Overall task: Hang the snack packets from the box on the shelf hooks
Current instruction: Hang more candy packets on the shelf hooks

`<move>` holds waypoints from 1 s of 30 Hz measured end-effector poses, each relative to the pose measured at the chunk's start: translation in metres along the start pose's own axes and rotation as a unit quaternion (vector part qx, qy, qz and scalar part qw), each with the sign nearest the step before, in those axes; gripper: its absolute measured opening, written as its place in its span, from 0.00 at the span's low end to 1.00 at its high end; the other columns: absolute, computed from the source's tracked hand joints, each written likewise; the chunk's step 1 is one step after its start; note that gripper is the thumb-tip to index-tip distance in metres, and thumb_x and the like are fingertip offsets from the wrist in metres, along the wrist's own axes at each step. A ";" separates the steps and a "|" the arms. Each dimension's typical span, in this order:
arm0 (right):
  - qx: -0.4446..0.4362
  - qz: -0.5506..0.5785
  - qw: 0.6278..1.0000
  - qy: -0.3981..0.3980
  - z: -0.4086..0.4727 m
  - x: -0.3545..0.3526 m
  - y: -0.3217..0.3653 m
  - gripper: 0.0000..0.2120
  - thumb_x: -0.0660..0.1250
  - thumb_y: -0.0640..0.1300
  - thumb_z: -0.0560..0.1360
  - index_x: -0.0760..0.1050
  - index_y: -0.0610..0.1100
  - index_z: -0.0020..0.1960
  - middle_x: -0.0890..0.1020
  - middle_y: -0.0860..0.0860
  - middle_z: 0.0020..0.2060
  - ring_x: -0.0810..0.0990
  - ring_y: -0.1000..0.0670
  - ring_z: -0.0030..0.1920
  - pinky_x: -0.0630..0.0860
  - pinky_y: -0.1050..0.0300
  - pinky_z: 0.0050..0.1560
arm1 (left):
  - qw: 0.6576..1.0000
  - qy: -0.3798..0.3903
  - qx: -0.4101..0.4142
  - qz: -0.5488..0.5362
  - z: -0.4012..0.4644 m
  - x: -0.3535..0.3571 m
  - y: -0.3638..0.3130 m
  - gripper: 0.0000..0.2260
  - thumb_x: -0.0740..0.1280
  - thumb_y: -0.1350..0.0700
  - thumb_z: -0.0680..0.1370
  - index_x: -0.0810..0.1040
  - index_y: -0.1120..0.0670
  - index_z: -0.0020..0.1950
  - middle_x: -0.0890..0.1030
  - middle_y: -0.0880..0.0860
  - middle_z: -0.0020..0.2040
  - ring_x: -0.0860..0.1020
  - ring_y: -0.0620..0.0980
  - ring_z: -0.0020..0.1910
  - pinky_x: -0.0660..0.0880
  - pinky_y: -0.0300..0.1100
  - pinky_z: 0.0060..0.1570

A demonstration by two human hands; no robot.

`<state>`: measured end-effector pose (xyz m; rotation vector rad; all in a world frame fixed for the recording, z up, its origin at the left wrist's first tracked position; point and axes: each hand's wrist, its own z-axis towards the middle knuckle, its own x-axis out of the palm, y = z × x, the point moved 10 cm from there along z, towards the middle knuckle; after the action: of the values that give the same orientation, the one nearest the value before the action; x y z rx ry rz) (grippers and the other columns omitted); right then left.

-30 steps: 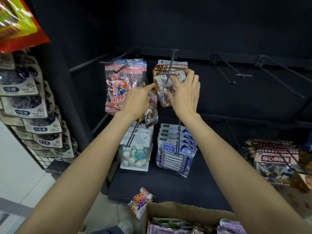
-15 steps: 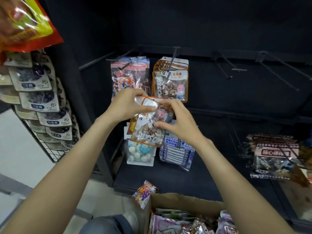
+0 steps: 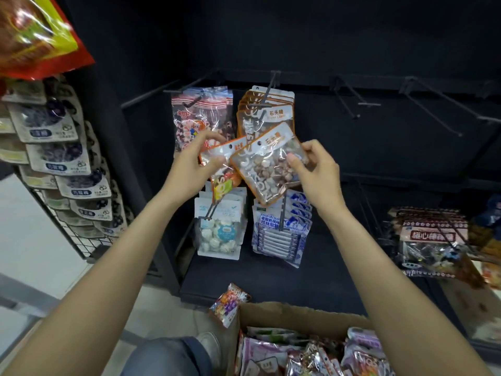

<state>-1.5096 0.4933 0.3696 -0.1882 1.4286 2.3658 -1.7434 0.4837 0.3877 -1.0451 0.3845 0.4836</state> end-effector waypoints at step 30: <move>-0.093 -0.174 0.980 -0.020 0.039 0.041 0.022 0.24 0.68 0.46 0.76 0.68 0.53 0.71 0.68 0.53 0.49 0.69 0.56 0.42 0.69 0.60 0.45 | 0.980 -0.186 -0.059 0.026 0.047 -0.003 0.011 0.12 0.71 0.47 0.74 0.83 0.55 0.46 0.79 0.44 0.42 0.76 0.41 0.46 0.68 0.35 0.50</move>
<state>-1.5525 0.5277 0.3940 -0.4037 1.0543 2.1940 -1.7483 0.5297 0.4022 -1.0351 0.0512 0.7414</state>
